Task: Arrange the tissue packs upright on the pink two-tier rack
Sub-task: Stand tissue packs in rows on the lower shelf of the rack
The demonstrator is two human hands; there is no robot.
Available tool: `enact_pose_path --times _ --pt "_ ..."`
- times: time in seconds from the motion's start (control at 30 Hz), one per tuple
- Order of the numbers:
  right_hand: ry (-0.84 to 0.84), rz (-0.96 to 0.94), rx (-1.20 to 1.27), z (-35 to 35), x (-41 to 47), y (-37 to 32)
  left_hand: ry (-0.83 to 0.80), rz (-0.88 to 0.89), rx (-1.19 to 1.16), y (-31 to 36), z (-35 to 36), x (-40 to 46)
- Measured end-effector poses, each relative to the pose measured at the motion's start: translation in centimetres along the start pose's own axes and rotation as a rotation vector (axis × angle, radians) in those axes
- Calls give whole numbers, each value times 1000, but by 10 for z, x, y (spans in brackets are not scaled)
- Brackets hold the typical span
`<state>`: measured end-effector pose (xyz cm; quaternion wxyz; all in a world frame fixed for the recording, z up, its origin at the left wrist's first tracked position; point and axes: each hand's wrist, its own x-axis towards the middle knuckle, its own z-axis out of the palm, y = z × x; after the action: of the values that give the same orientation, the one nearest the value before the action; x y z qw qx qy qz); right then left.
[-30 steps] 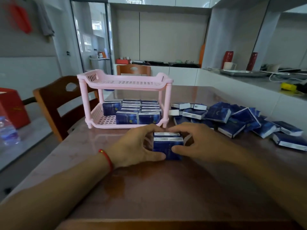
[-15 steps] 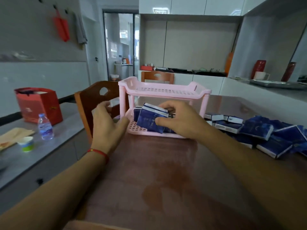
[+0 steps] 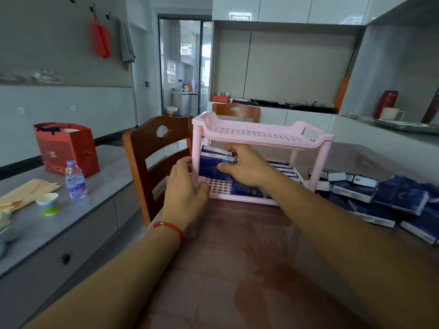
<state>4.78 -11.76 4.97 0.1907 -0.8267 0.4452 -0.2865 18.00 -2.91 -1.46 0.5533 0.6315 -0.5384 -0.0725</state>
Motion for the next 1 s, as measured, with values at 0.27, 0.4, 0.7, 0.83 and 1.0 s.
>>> enact_pose_path --times 0.27,0.4,0.7,0.83,1.0 --pt "-62 54 -299 0 27 -3 -3 -15 10 0 0 -1" --pt "-101 152 -403 2 31 -1 -10 -12 16 2 0 -1" --pt "-35 142 -664 14 29 -4 -3 4 19 4 1 -3" --pt "-1 24 -720 19 27 -5 -2 10 27 2 2 -2" --pt "-2 24 -675 20 18 -3 -16 22 38 -3 3 1"
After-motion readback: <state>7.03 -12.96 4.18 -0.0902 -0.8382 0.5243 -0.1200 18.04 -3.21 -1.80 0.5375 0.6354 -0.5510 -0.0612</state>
